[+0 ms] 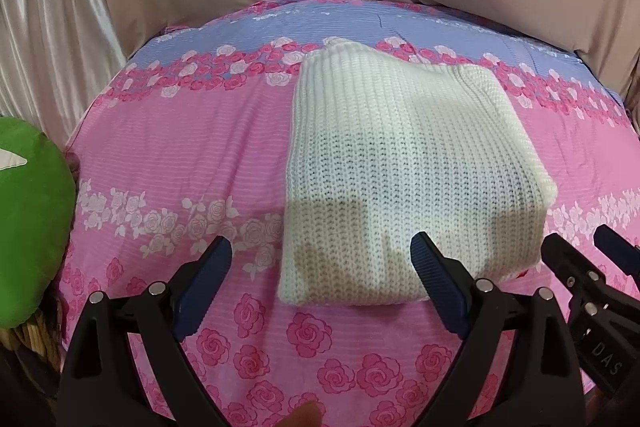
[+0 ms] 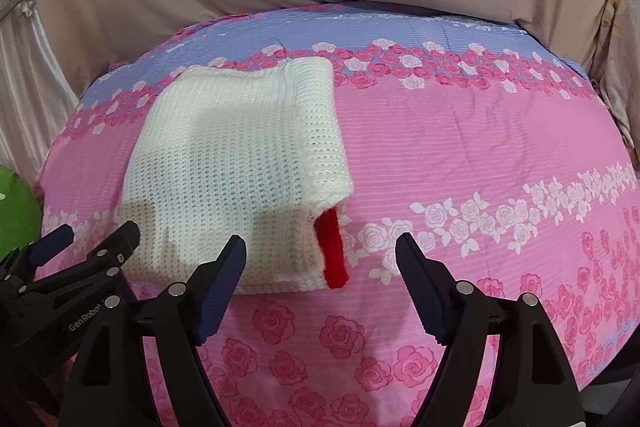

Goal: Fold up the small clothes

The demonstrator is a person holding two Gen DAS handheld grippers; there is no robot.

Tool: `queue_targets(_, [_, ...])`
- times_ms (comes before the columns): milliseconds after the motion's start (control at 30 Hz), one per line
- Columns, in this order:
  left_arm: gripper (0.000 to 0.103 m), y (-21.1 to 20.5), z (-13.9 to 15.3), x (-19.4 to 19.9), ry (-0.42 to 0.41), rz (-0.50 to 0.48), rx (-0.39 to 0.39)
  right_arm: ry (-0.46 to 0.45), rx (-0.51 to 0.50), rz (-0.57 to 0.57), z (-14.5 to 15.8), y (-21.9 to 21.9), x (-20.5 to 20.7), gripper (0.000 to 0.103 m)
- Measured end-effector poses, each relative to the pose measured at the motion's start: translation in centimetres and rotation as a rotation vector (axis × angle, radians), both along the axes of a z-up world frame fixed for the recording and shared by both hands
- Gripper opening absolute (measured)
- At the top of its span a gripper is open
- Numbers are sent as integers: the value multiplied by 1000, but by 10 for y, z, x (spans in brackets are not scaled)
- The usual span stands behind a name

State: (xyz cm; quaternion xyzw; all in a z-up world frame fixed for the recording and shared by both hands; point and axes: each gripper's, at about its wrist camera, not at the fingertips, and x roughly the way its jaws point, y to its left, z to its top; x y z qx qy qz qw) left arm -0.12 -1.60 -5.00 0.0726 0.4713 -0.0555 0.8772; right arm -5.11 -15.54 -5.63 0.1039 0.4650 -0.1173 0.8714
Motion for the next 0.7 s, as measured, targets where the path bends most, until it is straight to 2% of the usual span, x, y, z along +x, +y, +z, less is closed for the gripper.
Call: queue_targets(700, [88, -1, 7, -5, -36, 14, 12, -21, -30, 4, 10, 17, -4, 75])
